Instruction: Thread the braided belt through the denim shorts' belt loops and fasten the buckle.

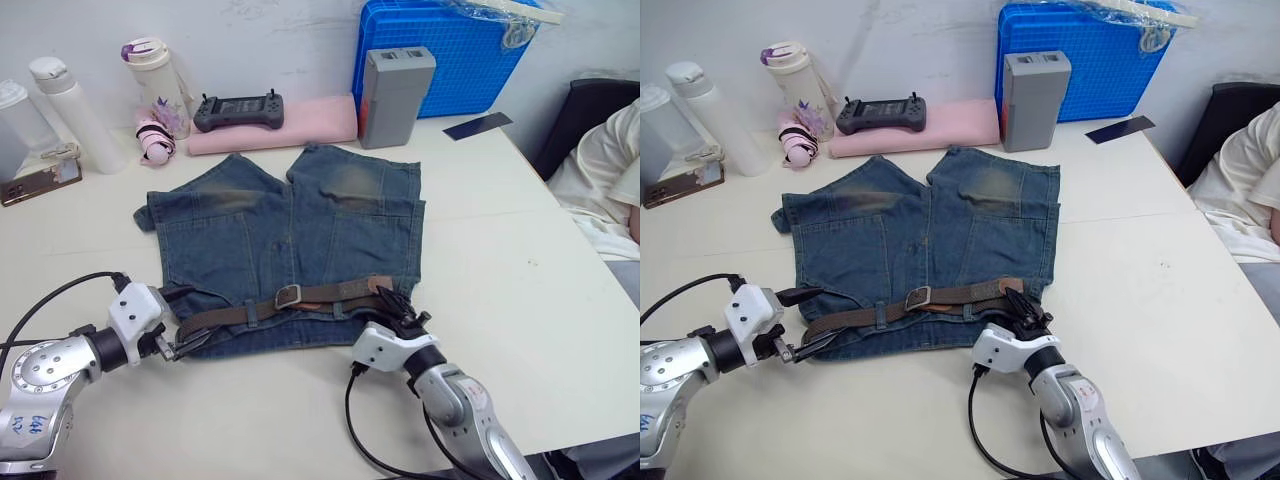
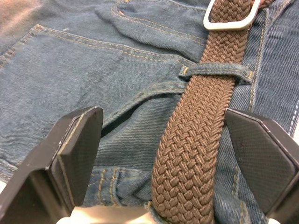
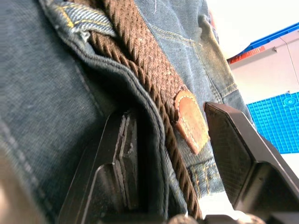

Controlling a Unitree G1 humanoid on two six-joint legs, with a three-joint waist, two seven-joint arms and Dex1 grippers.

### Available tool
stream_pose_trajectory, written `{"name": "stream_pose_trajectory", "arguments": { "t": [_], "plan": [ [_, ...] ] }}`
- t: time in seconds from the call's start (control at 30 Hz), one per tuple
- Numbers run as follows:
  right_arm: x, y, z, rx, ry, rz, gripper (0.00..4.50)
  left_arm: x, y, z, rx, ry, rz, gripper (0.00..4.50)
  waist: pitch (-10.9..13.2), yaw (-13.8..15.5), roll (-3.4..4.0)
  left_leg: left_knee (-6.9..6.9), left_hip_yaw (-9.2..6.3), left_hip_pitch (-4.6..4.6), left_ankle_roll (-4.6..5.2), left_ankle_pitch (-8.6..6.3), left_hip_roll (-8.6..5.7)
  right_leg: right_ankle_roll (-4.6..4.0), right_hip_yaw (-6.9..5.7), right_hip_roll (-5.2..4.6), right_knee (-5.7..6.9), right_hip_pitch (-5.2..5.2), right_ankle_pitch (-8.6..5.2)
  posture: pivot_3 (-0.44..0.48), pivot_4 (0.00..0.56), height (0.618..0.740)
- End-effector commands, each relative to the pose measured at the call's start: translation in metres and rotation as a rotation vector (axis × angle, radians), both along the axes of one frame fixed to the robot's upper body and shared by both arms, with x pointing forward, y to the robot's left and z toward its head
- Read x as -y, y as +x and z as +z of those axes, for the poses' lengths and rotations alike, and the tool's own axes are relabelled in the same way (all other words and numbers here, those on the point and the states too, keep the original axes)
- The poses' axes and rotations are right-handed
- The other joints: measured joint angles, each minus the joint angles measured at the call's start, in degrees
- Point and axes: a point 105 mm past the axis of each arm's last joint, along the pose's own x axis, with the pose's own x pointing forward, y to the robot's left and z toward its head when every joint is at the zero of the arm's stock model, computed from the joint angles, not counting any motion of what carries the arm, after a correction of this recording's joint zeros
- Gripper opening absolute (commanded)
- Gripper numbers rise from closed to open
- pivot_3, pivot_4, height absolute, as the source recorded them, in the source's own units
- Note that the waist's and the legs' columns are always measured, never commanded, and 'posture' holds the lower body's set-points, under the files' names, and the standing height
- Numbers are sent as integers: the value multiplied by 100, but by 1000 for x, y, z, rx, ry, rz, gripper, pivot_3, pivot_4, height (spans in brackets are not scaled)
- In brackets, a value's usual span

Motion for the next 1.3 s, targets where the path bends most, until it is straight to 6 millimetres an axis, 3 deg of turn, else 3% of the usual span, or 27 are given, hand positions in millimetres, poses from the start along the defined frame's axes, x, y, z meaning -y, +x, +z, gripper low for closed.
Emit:
{"name": "stream_pose_trajectory", "arguments": {
  "t": [0.03,0.1,0.2,0.23,0.47,0.6,0.83,1.3],
  "plan": [
    [6,-6,-15,-53,-42,-12,2168,0,2,4,17,13,-10,4500,1,0,1,0,0,0,0,0,0,0,0,0,0,0,0,0,150,727],
    [6,-6,-12,-41,-39,-14,1706,0,2,5,18,14,-11,4500,3,1,4,0,0,0,-1,-1,1,0,0,1,0,-1,0,0,150,727],
    [6,-7,-11,-33,-37,-18,293,0,3,5,18,13,-11,4500,7,-1,11,-1,0,-4,0,-1,0,0,0,1,-1,-5,0,0,150,727],
    [6,-7,-10,-32,-36,-19,53,0,3,5,19,13,-12,4500,7,0,11,0,0,-5,0,-1,0,0,0,1,-1,-6,0,0,150,727],
    [6,-11,-14,-40,-37,-17,53,0,2,7,26,24,-23,4500,8,4,12,0,0,-4,0,-1,0,0,0,0,-1,-5,0,0,150,727],
    [4,-11,-18,-60,-30,-18,53,-1,0,18,65,49,-55,4500,8,4,12,-1,0,-4,0,-2,0,0,-1,1,-2,-5,0,0,150,727],
    [0,-11,-23,-80,-20,-10,53,4,-18,16,-49,72,-183,4500,9,-6,14,-3,0,-3,0,-3,1,0,1,1,-4,-5,0,0,150,727],
    [-1,-11,-25,-99,-10,-14,53,6,10,7,44,189,-122,4500,8,-16,13,-10,0,-2,-1,-4,2,-1,4,5,-3,-9,0,0,150,727]
  ]
}}
